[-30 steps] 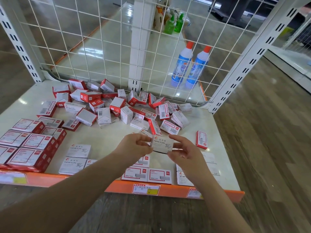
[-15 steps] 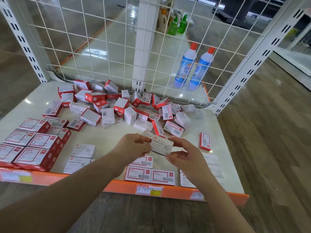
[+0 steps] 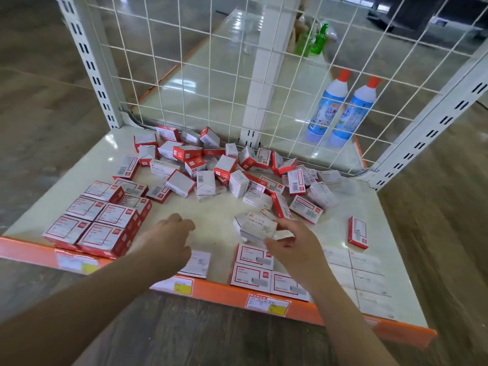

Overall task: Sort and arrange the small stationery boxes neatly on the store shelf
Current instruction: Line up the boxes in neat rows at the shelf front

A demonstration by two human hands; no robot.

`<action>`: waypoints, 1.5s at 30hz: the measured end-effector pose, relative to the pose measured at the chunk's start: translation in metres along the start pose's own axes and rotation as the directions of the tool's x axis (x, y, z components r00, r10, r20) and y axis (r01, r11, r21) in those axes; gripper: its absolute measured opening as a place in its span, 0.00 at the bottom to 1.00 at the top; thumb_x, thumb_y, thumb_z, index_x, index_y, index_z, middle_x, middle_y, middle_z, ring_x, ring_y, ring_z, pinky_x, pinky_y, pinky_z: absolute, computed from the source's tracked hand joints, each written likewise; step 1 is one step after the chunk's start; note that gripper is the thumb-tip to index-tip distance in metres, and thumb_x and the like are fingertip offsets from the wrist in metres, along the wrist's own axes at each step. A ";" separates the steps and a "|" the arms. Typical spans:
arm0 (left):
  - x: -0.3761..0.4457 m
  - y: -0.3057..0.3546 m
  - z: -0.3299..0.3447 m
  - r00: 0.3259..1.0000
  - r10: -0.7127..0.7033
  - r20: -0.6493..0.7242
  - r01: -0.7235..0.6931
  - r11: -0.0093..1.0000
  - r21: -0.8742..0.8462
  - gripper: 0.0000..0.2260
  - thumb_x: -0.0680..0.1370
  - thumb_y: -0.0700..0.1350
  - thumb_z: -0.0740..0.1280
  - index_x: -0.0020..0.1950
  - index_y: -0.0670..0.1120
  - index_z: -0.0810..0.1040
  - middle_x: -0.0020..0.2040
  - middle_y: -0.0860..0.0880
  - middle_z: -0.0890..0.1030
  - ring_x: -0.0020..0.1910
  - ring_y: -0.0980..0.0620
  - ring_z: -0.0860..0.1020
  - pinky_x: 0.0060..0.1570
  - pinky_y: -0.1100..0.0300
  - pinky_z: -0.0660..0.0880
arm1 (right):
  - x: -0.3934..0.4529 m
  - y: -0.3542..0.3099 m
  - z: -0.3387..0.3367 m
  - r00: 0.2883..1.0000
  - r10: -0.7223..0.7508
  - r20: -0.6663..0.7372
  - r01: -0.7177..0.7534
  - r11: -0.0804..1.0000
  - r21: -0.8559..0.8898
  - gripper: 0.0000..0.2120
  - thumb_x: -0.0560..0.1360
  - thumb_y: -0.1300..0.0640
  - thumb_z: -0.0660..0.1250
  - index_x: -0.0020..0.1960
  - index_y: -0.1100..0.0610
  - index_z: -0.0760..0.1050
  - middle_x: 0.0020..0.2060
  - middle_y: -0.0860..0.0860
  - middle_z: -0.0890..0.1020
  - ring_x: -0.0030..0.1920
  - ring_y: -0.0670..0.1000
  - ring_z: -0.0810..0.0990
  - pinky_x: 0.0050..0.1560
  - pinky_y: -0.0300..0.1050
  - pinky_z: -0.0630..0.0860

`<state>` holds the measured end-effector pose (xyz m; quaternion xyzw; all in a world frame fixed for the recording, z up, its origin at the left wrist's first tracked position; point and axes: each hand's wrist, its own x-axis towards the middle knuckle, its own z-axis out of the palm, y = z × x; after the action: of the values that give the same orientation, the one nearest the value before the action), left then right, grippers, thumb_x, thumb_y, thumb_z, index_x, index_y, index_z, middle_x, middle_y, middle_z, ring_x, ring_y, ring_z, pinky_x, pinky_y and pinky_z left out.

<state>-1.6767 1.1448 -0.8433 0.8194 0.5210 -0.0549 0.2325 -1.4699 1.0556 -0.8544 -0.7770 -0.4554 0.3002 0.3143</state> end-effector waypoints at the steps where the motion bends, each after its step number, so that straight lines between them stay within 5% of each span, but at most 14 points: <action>1: -0.002 -0.004 -0.001 1.000 -0.004 0.002 0.003 1.000 0.027 0.20 0.77 0.47 0.62 0.69 0.50 0.67 0.66 0.51 0.68 0.62 0.52 0.70 0.60 0.55 0.72 | 0.002 -0.002 0.005 1.000 -0.015 0.008 0.015 1.000 -0.022 0.18 0.72 0.55 0.70 0.60 0.49 0.72 0.58 0.46 0.75 0.55 0.44 0.76 0.35 0.24 0.72; 8: -0.006 -0.020 0.000 0.999 0.036 0.004 -0.036 0.994 0.103 0.21 0.77 0.49 0.64 0.70 0.49 0.66 0.69 0.52 0.66 0.65 0.53 0.68 0.63 0.58 0.70 | 0.006 -0.018 0.034 0.983 -0.091 0.159 0.101 0.993 -0.056 0.20 0.74 0.56 0.66 0.65 0.50 0.69 0.60 0.47 0.75 0.53 0.46 0.78 0.52 0.43 0.79; 20: 0.005 -0.034 0.007 0.995 0.098 -0.022 -0.096 0.992 0.077 0.26 0.76 0.56 0.65 0.72 0.53 0.63 0.66 0.55 0.68 0.64 0.55 0.67 0.61 0.59 0.70 | 0.013 -0.032 0.071 0.955 -0.112 0.273 0.145 0.984 -0.104 0.20 0.74 0.56 0.67 0.65 0.52 0.69 0.60 0.46 0.76 0.49 0.42 0.77 0.46 0.32 0.77; 27: 0.010 -0.037 0.007 0.992 0.122 -0.019 -0.120 0.989 0.092 0.26 0.75 0.57 0.65 0.72 0.53 0.64 0.63 0.55 0.69 0.62 0.55 0.66 0.61 0.59 0.70 | 0.021 -0.032 0.081 0.950 -0.106 0.293 0.164 0.969 -0.183 0.20 0.73 0.56 0.68 0.64 0.52 0.71 0.58 0.45 0.77 0.57 0.44 0.74 0.58 0.39 0.74; 34: 0.011 -0.035 0.006 0.993 0.118 -0.012 -0.117 0.990 0.084 0.26 0.75 0.56 0.66 0.70 0.53 0.65 0.62 0.55 0.69 0.61 0.55 0.69 0.58 0.60 0.71 | 0.022 -0.032 0.080 0.937 -0.121 0.329 0.197 0.958 -0.209 0.15 0.74 0.56 0.66 0.61 0.53 0.74 0.55 0.46 0.79 0.55 0.44 0.75 0.57 0.37 0.72; 41: 0.007 -0.035 0.006 0.996 0.087 0.017 -0.088 0.993 0.078 0.31 0.75 0.56 0.65 0.74 0.54 0.56 0.74 0.54 0.56 0.73 0.51 0.57 0.69 0.53 0.61 | 0.019 -0.032 0.080 0.944 -0.115 0.310 0.180 0.965 -0.189 0.16 0.75 0.57 0.65 0.63 0.53 0.72 0.56 0.45 0.76 0.55 0.43 0.73 0.51 0.30 0.69; 45: 0.008 -0.035 0.006 0.996 0.070 0.062 -0.071 0.997 0.017 0.31 0.75 0.55 0.66 0.75 0.52 0.56 0.73 0.55 0.59 0.71 0.52 0.61 0.68 0.54 0.63 | 0.019 -0.031 0.081 0.951 -0.086 0.296 0.147 0.971 -0.191 0.20 0.76 0.57 0.65 0.67 0.53 0.68 0.62 0.46 0.74 0.60 0.45 0.73 0.58 0.35 0.70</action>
<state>-1.7032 1.1610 -0.8627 0.8375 0.4836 -0.0769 0.2425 -1.5395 1.1023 -0.8844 -0.7259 -0.5705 0.3402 0.1786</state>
